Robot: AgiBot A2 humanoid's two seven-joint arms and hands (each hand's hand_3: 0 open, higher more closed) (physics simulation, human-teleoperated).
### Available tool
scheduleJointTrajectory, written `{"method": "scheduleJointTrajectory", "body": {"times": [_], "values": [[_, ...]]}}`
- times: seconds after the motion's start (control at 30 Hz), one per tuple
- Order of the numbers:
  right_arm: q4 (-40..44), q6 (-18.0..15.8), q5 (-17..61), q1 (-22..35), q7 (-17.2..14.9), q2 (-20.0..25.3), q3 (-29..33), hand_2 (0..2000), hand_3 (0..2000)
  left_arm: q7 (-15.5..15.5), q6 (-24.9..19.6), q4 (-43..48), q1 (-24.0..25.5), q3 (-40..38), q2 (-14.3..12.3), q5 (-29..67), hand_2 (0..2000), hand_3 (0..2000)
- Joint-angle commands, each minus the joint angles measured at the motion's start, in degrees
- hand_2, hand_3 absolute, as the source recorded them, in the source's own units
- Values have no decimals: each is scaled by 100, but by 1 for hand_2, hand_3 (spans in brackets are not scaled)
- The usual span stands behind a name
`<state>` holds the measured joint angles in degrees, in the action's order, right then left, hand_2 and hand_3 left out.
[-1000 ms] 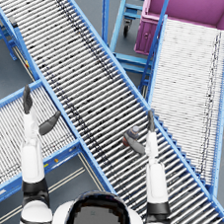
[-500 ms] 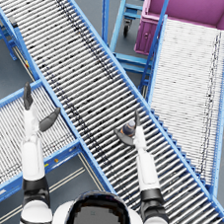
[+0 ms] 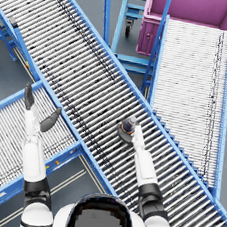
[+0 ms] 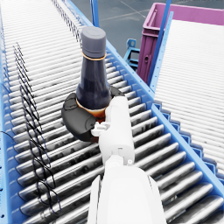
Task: Pick up the oil and place it on the left assembly line, put the cola on the right, and keep Sprite still
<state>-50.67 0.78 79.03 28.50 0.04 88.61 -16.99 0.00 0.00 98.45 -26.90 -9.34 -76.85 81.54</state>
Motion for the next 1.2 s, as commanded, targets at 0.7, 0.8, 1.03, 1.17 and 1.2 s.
{"method": "scheduleJointTrajectory", "body": {"times": [0.7,0.8,1.03,1.17,1.2], "values": [[1751,-498,-8,3330,-10,-746,3484,0,1347,0,0,285,-96,-92,-41,-1,0,0],[2816,-216,-9,3943,-7,-989,3678,0,367,0,0,288,-106,-111,-44,-1,0,0],[1992,-91,-15,4707,-4,-1185,3225,0,0,0,0,392,-80,-162,-65,-1,0,0],[-1105,-81,-15,3111,-4,-1023,2510,0,0,0,0,384,-137,-200,-56,-1,0,0],[-1551,-80,-13,2894,-4,-1023,2355,0,0,0,0,400,-131,-161,-60,-1,0,0]]}}
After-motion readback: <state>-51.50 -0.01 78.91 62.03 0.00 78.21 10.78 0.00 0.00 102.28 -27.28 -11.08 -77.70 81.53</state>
